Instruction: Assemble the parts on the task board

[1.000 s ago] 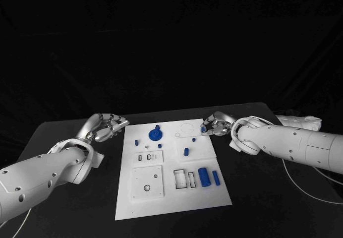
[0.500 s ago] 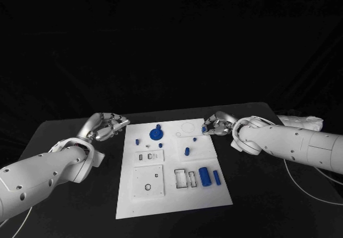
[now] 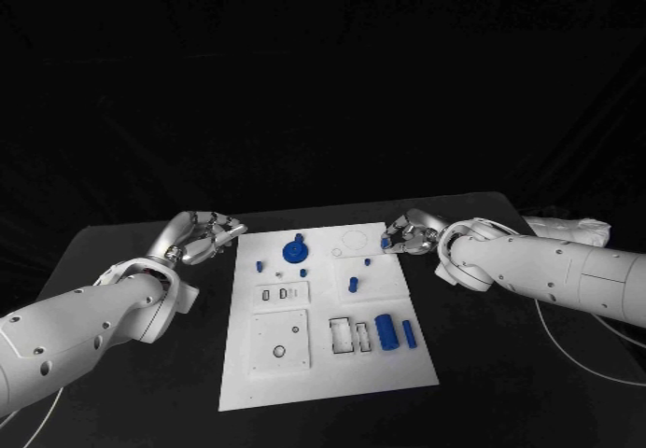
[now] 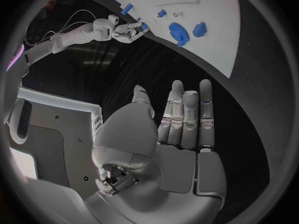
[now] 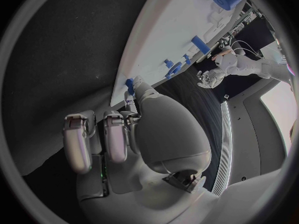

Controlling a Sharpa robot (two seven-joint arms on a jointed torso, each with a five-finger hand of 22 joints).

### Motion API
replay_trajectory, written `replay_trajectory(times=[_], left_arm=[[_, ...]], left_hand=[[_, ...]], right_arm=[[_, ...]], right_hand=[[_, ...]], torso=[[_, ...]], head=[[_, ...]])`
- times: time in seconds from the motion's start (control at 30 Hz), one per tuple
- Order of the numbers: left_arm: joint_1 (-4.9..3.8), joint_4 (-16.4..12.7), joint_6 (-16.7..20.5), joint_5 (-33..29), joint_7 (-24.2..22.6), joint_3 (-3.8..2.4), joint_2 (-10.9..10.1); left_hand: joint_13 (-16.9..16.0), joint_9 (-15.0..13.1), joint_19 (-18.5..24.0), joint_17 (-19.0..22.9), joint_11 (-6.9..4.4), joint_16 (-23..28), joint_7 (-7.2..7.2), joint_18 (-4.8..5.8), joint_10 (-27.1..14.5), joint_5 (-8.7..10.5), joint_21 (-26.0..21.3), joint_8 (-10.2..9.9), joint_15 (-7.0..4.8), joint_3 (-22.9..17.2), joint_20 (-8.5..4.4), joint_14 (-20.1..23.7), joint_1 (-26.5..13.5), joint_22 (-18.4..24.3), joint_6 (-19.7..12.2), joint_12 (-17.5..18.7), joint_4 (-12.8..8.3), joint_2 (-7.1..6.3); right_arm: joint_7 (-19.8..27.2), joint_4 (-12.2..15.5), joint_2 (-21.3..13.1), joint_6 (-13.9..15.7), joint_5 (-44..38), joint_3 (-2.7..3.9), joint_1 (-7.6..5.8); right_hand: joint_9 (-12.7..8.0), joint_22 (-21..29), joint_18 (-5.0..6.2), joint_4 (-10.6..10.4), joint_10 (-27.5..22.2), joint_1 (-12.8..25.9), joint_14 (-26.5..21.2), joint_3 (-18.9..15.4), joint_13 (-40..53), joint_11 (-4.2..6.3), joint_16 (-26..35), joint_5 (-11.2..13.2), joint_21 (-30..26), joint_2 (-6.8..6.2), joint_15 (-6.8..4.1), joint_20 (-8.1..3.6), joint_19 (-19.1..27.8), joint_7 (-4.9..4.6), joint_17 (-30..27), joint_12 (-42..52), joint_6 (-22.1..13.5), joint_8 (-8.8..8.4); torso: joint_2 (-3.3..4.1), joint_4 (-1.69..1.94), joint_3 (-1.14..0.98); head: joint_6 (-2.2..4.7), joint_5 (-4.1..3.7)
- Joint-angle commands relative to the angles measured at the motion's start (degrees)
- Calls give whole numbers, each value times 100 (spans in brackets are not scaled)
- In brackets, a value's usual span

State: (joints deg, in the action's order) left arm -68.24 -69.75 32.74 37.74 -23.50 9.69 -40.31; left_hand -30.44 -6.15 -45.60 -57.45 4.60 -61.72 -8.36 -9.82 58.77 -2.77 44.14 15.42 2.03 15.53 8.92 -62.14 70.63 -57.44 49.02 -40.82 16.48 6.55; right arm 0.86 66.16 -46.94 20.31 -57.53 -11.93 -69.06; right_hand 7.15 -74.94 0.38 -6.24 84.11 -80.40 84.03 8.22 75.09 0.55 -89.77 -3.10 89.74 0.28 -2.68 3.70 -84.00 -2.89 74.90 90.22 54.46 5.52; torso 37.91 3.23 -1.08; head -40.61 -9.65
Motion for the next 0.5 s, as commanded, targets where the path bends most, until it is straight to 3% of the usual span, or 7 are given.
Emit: replay_trajectory(times=[0.03,0.5], left_arm=[[-3,-12,-62,15,-66,-4,10],[-4,-15,-61,15,-65,-4,6]], left_hand=[[6,-8,-37,4,1,17,1,-42,30,-24,-38,-29,0,36,12,-16,19,6,18,24,8,21],[6,-8,-37,4,1,17,1,-42,30,-24,-38,-29,0,36,12,-16,19,6,18,24,8,21]], right_arm=[[-22,-8,8,-30,-73,0,3],[-39,-13,27,-44,-80,0,3]], right_hand=[[-7,-1506,-38,-30,589,-39,597,-21,1491,30,-23,10,26,38,-41,-27,-600,18,1510,-22,46,19],[-10,-1506,-38,-56,589,-43,597,-20,1491,25,-23,11,26,86,-39,-28,-600,2,1510,-22,113,28]], torso=[[-3,8,5],[-1,2,1]], head=[[-7,-5],[9,28]])
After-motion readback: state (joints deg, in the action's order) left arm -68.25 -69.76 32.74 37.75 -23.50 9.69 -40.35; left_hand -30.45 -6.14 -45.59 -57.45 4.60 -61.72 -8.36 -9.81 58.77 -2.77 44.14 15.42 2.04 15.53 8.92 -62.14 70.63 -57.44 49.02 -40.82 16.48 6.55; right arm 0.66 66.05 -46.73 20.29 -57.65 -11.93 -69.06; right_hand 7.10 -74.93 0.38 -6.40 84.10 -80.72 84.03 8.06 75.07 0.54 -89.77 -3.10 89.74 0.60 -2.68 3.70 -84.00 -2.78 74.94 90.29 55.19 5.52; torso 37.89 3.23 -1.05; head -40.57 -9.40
